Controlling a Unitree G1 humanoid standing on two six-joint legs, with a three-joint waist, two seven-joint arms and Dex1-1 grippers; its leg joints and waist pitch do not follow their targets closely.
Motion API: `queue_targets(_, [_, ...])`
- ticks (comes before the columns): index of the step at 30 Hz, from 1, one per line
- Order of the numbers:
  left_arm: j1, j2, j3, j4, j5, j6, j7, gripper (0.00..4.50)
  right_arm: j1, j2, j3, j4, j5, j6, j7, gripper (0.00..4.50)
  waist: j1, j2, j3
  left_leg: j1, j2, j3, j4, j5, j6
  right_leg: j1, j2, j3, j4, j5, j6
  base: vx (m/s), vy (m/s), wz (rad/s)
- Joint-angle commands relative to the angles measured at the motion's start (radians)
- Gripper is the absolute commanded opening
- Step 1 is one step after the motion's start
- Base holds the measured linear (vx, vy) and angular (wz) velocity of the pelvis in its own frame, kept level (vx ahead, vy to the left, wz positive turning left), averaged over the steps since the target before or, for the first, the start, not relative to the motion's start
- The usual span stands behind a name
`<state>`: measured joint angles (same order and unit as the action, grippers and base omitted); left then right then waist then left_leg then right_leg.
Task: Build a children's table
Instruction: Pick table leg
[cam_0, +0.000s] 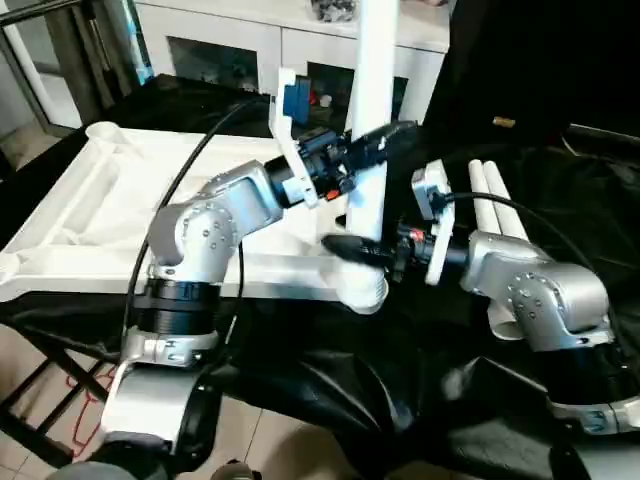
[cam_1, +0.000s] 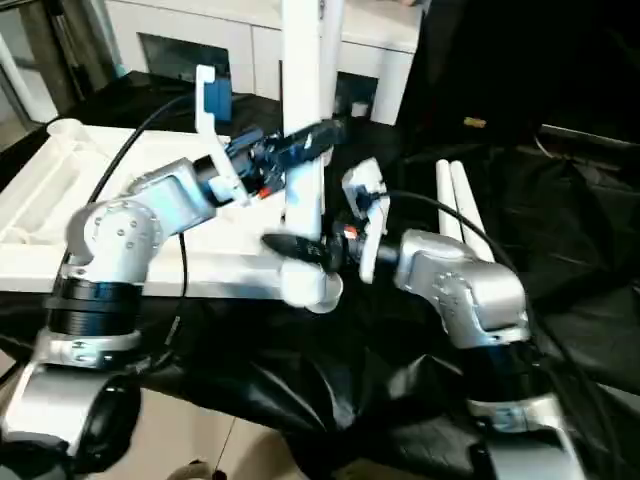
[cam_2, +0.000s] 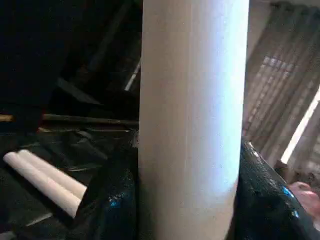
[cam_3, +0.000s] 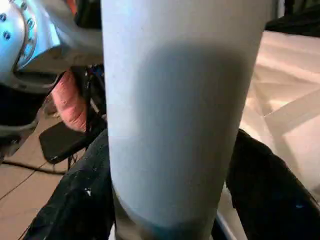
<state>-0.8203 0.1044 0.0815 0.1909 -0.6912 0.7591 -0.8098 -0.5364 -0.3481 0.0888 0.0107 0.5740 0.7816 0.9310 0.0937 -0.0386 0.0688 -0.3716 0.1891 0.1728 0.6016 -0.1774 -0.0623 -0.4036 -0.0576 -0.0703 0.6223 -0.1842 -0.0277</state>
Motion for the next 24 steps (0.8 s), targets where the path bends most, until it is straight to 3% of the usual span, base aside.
queue_targets(1, [-0.008,0.002,0.000,-0.025,-0.033,0.005,-0.023,1.85,0.015,-0.019,0.009,-0.011,-0.013,0.010,0.005,2.79,0.004,-0.005,-0.078,0.007,0.035,-0.008,-0.059,-0.096,0.021,0.066,-0.081,0.053,-0.077,-0.186,-0.157,0.000,0.000,0.00])
queue_targets(9, [-0.006,-0.005,0.002,-0.026,-0.043,0.014,-0.030,1.85,0.019,0.010,0.022,-0.003,-0.026,0.000,-0.037,1.98,0.003,-0.007,-0.079,0.006,0.035,-0.008,-0.059,-0.092,0.020,0.066,-0.081,0.053,-0.075,-0.180,-0.165,0.000,0.000,0.00])
queue_targets(11, [-0.006,-0.013,0.012,-0.028,-0.044,0.016,0.007,1.85,0.020,0.021,0.023,-0.004,-0.038,-0.013,-0.057,1.97,0.002,-0.007,-0.079,0.006,0.036,-0.008,-0.059,-0.091,0.018,0.066,-0.081,0.052,-0.074,-0.177,-0.163,0.000,0.000,0.00])
queue_targets(13, [-0.005,-0.014,0.012,-0.031,-0.043,0.016,0.017,2.41,0.019,0.027,0.022,-0.003,-0.044,-0.019,-0.070,1.93,0.002,-0.007,-0.079,0.006,0.035,-0.008,-0.059,-0.091,0.016,0.066,-0.080,0.052,-0.074,-0.177,-0.162,0.000,0.000,0.00])
queue_targets(16, [0.006,-0.039,-0.019,-0.035,0.084,-0.086,0.153,2.58,0.004,0.064,0.012,0.002,-0.060,-0.035,-0.133,1.93,0.001,-0.005,-0.078,0.006,0.038,-0.010,-0.060,-0.095,0.005,0.065,-0.081,0.052,-0.077,-0.181,-0.157,0.000,0.000,0.00])
queue_targets(19, [0.016,-0.052,-0.046,-0.037,0.154,-0.111,0.231,2.61,-0.007,0.086,0.005,0.013,-0.075,-0.047,-0.173,1.93,0.000,-0.006,-0.079,0.006,0.035,-0.009,-0.060,-0.093,0.006,0.067,-0.080,0.053,-0.077,-0.178,-0.144,0.000,0.000,0.00])
queue_targets(21, [0.019,-0.074,-0.047,-0.025,0.195,-0.115,0.318,2.61,-0.017,0.103,0.006,0.031,-0.104,-0.072,-0.217,1.93,-0.001,-0.005,-0.080,0.006,0.038,-0.010,-0.060,-0.089,0.003,0.065,-0.080,0.054,-0.073,-0.168,-0.142,0.000,0.000,0.00])
queue_targets(22, [0.018,-0.077,-0.045,-0.023,0.199,-0.116,0.329,2.33,-0.018,0.105,0.007,0.033,-0.109,-0.075,-0.222,1.93,-0.001,-0.006,-0.080,0.006,0.036,-0.009,-0.059,-0.087,0.002,0.065,-0.081,0.054,-0.075,-0.167,-0.144,0.000,0.000,0.00])
queue_targets(24, [0.013,-0.098,-0.023,-0.007,0.199,-0.126,0.372,2.23,-0.026,0.114,0.006,0.047,-0.119,-0.089,-0.239,1.93,0.000,-0.009,-0.081,0.004,0.034,-0.008,-0.058,-0.079,0.009,0.067,-0.080,0.054,-0.074,-0.157,-0.149,0.000,0.000,0.00])
